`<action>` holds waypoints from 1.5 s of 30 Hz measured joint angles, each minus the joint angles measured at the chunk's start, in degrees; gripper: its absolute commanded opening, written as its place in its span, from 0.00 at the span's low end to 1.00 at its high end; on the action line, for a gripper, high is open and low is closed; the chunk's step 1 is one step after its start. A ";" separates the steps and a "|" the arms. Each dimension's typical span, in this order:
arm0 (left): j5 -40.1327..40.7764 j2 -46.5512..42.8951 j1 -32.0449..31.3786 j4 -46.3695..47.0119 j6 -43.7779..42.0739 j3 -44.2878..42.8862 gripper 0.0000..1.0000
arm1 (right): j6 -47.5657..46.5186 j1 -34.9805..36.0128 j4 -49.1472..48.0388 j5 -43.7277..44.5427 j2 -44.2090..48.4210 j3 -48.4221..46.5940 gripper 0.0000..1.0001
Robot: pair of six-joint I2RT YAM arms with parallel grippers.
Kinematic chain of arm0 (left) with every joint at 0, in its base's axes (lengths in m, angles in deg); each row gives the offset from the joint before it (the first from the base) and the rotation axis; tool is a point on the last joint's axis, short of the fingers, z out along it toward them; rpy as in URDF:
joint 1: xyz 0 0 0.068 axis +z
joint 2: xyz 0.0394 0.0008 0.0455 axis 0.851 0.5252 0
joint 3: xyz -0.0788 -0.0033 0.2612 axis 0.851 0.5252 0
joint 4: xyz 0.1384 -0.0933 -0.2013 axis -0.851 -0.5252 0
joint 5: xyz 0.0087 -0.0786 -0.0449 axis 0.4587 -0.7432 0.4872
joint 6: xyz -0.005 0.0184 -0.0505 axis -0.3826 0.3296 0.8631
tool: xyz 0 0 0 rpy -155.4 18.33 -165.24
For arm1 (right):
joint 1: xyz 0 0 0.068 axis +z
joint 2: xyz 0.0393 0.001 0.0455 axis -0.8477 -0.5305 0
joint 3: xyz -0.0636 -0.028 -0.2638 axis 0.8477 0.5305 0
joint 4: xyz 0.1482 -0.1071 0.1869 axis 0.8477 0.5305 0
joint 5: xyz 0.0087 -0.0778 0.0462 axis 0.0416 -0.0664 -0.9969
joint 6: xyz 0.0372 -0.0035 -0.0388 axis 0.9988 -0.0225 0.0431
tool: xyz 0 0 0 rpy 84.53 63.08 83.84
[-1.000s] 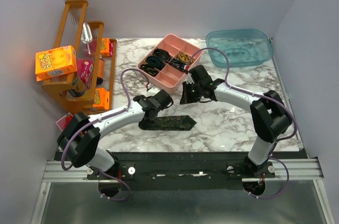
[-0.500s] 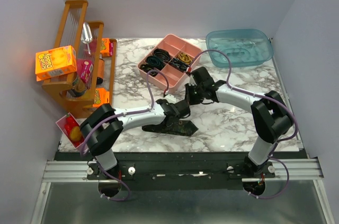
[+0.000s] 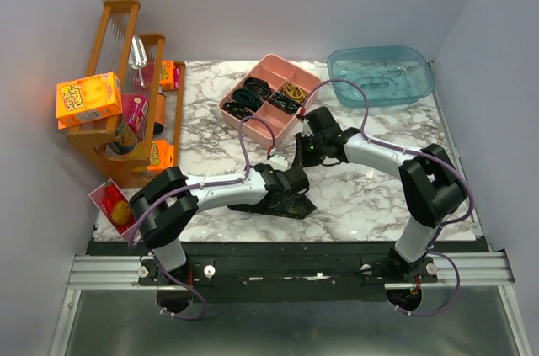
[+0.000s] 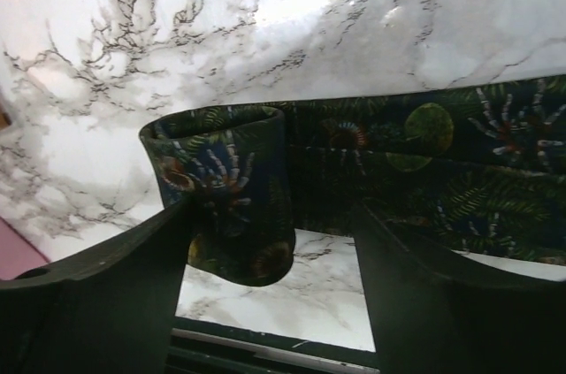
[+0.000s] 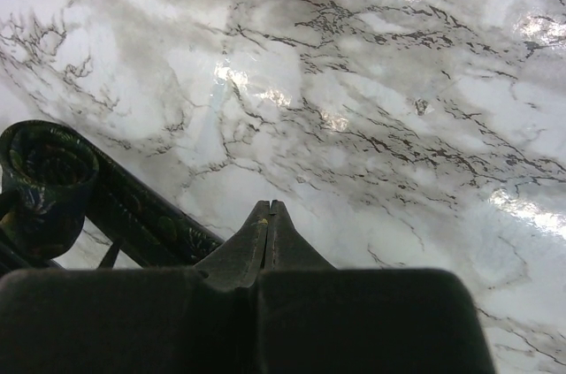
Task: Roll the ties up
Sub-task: Roll the tie at the center of the board.
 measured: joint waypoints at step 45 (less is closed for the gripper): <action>-46.77 -38.25 43.69 37.31 -1.70 37.13 0.97 | 1.31 19.23 -2.19 -6.49 -7.74 -10.14 0.02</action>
